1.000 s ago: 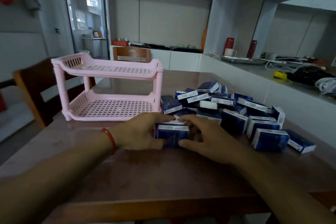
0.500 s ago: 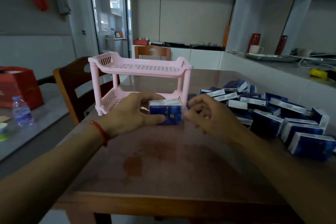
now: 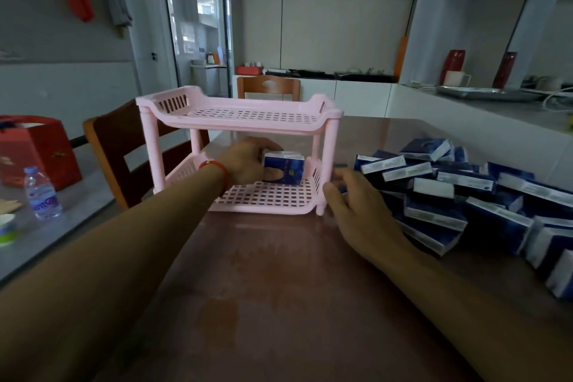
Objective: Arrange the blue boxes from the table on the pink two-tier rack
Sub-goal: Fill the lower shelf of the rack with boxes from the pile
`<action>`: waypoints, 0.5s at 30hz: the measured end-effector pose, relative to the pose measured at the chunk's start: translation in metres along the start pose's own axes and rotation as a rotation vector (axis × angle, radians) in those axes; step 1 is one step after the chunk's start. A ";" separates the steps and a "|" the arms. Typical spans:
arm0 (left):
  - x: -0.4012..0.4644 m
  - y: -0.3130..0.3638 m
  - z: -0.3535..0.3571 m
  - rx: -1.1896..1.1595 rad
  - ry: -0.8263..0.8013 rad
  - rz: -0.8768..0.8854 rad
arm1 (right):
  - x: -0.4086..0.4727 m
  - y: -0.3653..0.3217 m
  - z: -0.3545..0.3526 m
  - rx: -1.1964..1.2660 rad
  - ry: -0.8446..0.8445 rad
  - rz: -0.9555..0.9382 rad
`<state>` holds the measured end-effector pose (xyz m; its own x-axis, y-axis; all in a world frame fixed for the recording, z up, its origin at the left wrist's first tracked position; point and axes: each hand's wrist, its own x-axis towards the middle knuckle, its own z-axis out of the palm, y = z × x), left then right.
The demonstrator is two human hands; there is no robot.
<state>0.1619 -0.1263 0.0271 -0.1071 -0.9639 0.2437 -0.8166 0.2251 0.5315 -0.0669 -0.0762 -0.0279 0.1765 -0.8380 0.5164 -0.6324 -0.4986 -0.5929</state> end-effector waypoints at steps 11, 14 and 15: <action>0.028 -0.006 0.017 0.018 -0.110 0.023 | 0.004 0.003 0.001 0.013 -0.065 0.035; 0.032 -0.005 0.018 0.066 -0.112 0.027 | 0.002 0.003 0.000 0.007 -0.069 0.031; 0.034 -0.006 0.019 0.080 -0.113 0.029 | 0.002 0.003 0.000 0.005 -0.071 0.030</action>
<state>0.1523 -0.1625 0.0173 -0.1910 -0.9681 0.1625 -0.8543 0.2455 0.4582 -0.0683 -0.0792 -0.0284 0.2107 -0.8660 0.4535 -0.6347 -0.4740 -0.6103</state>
